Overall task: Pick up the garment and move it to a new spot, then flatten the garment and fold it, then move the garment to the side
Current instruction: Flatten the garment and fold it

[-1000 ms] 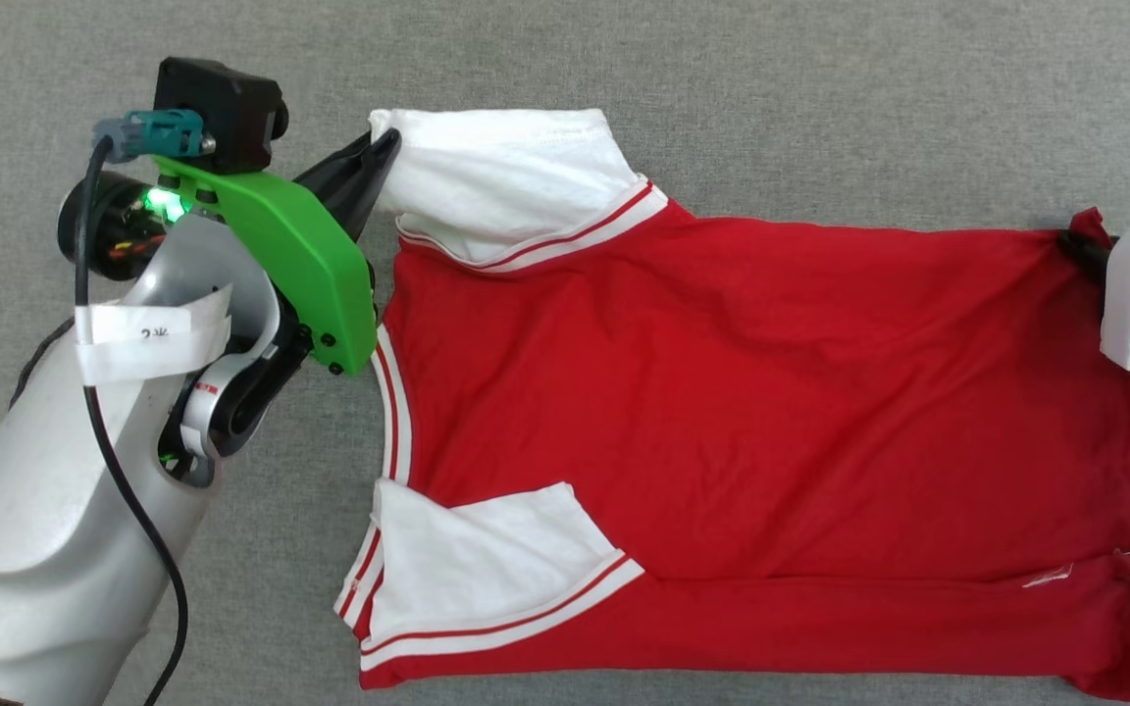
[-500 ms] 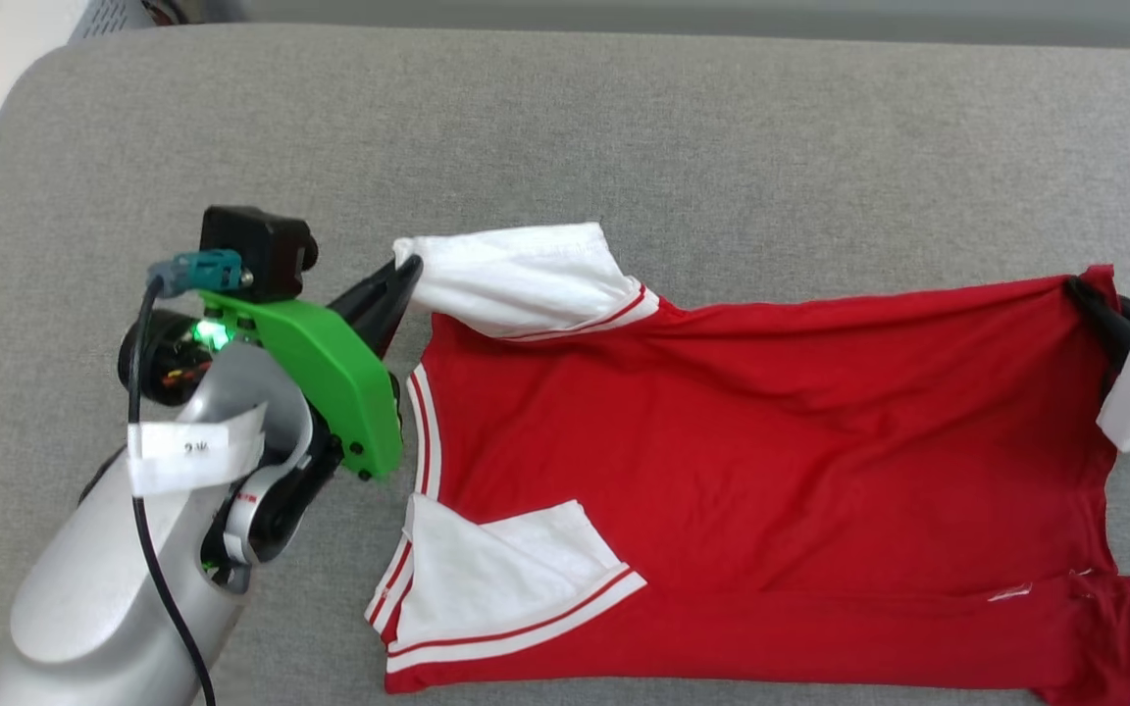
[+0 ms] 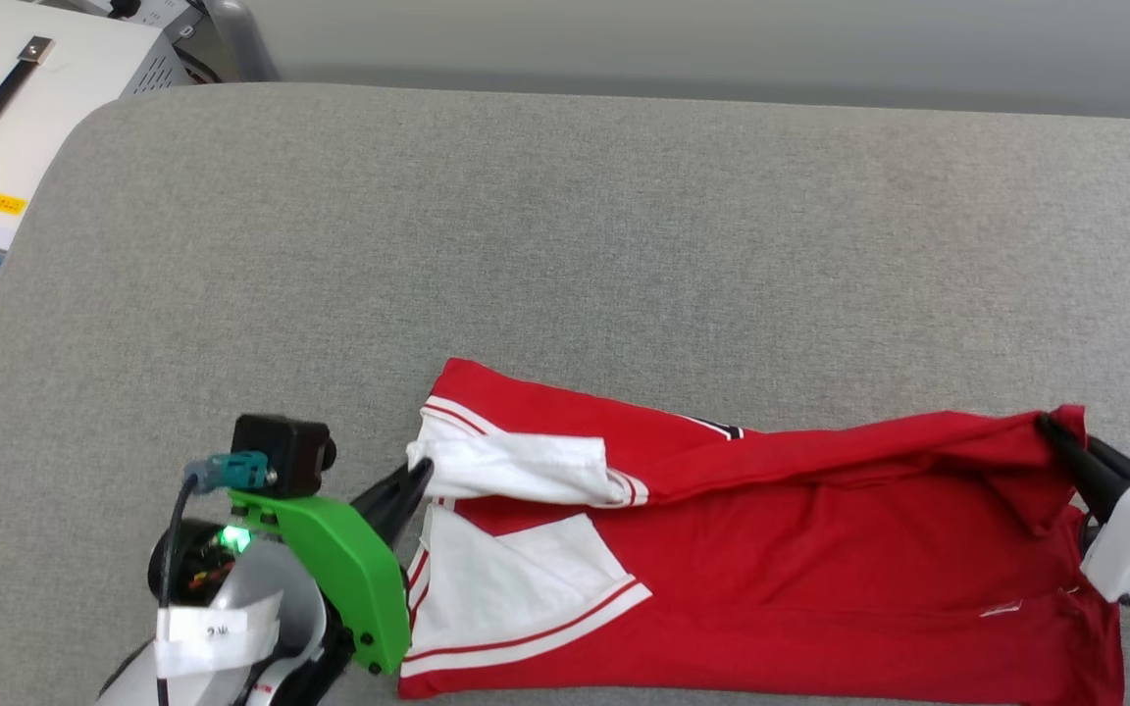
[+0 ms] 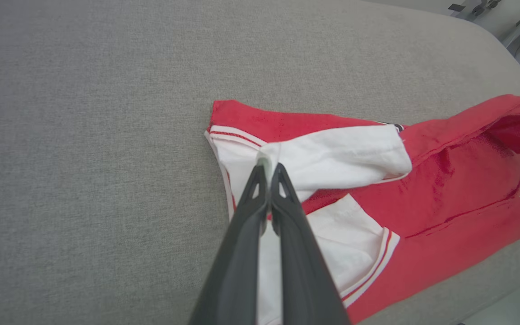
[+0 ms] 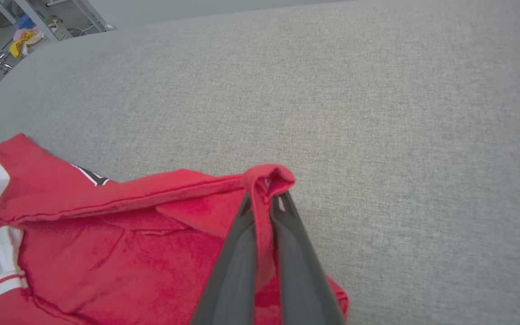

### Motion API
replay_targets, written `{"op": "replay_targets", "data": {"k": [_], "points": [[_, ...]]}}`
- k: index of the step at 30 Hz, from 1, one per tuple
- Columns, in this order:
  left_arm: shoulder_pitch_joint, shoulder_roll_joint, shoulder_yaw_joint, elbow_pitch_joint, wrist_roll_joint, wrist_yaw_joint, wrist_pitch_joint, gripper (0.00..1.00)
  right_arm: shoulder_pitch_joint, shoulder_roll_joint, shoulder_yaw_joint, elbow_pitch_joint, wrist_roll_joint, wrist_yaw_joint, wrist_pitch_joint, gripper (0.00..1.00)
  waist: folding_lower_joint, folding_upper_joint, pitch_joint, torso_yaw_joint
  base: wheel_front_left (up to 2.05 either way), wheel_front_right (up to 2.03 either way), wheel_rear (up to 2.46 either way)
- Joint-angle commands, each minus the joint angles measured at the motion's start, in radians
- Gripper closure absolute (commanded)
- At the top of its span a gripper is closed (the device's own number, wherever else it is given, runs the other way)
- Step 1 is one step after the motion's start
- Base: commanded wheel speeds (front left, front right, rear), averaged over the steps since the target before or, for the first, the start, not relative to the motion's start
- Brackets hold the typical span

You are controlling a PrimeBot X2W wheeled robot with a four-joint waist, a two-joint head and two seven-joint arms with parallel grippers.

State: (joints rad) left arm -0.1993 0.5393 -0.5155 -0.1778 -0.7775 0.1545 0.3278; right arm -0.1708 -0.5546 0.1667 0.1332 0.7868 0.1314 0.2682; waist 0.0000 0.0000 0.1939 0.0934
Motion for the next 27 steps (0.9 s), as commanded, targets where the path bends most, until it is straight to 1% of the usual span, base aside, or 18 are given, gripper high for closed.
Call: {"op": "replay_targets", "data": {"k": [1, 2, 3, 8, 11, 15, 19, 20, 21, 22, 27], "points": [[0.032, 0.011, -0.005, 0.001, -0.001, 0.009, 0.002, 1.0, 0.03, -0.01, 0.006, -0.013, 0.014, -0.001, -0.004, 1.0, 0.0, 0.0, -0.002, -0.001, 0.0, 0.0, 0.0], [0.046, 0.015, -0.009, 0.003, 0.0, 0.011, 0.004, 1.0, 0.044, -0.015, 0.01, -0.02, 0.019, -0.001, -0.003, 1.0, 0.0, 0.0, -0.003, -0.002, 0.0, 0.0, 0.0], [0.083, 0.02, -0.022, 0.015, -0.005, 0.012, 0.004, 1.0, 0.091, -0.032, 0.024, -0.043, 0.044, -0.001, 0.0, 1.0, 0.0, 0.0, -0.004, -0.004, 0.0, 0.0, 0.0], [0.119, 0.024, -0.03, 0.041, -0.014, 0.014, 0.003, 1.0, 0.151, -0.086, 0.068, -0.076, 0.068, -0.001, 0.018, 1.0, 0.0, 0.0, -0.004, -0.009, 0.0, 0.0, 0.0], [0.123, 0.039, -0.05, 0.064, 0.014, 0.019, 0.014, 1.0, 0.169, -0.126, 0.095, -0.09, 0.068, -0.001, 0.02, 1.0, 0.0, 0.0, -0.004, -0.01, 0.0, 0.0, 0.0], [0.124, 0.031, -0.065, 0.094, 0.016, 0.015, 0.018, 1.0, 0.176, -0.169, 0.135, -0.103, 0.075, -0.001, 0.029, 1.0, 0.0, 0.0, -0.006, -0.012, 0.0, 0.0, 0.0], [0.119, 0.021, -0.089, 0.125, 0.025, 0.005, 0.024, 1.0, 0.171, -0.213, 0.19, -0.111, 0.037, -0.001, 0.029, 1.0, 0.0, 0.0, -0.009, -0.013, 0.0, 0.0, 0.0], [0.118, 0.019, -0.097, 0.133, 0.027, 0.004, 0.031, 0.76, 0.169, -0.22, 0.203, -0.11, 0.031, -0.001, 0.027, 1.0, 0.0, 0.0, -0.009, -0.014, 0.0, 0.0, 0.0], [0.116, 0.02, -0.103, 0.14, 0.033, 0.004, 0.035, 0.55, 0.168, -0.224, 0.21, -0.105, 0.025, -0.001, 0.026, 0.92, 0.0, 0.0, -0.01, -0.014, 0.0, 0.0, 0.0], [0.114, 0.021, -0.111, 0.148, 0.038, 0.004, 0.041, 0.0, 0.166, -0.227, 0.215, -0.095, 0.016, -0.001, 0.025, 0.0, 0.0, 0.0, -0.012, -0.015, 0.0, 0.0, 0.0], [0.11, 0.011, -0.108, 0.162, 0.043, 0.009, 0.019, 0.0, 0.165, -0.233, 0.241, -0.088, 0.019, -0.001, 0.032, 0.0, 0.0, 0.0, -0.027, -0.018, 0.0, 0.0, 0.0]]}}
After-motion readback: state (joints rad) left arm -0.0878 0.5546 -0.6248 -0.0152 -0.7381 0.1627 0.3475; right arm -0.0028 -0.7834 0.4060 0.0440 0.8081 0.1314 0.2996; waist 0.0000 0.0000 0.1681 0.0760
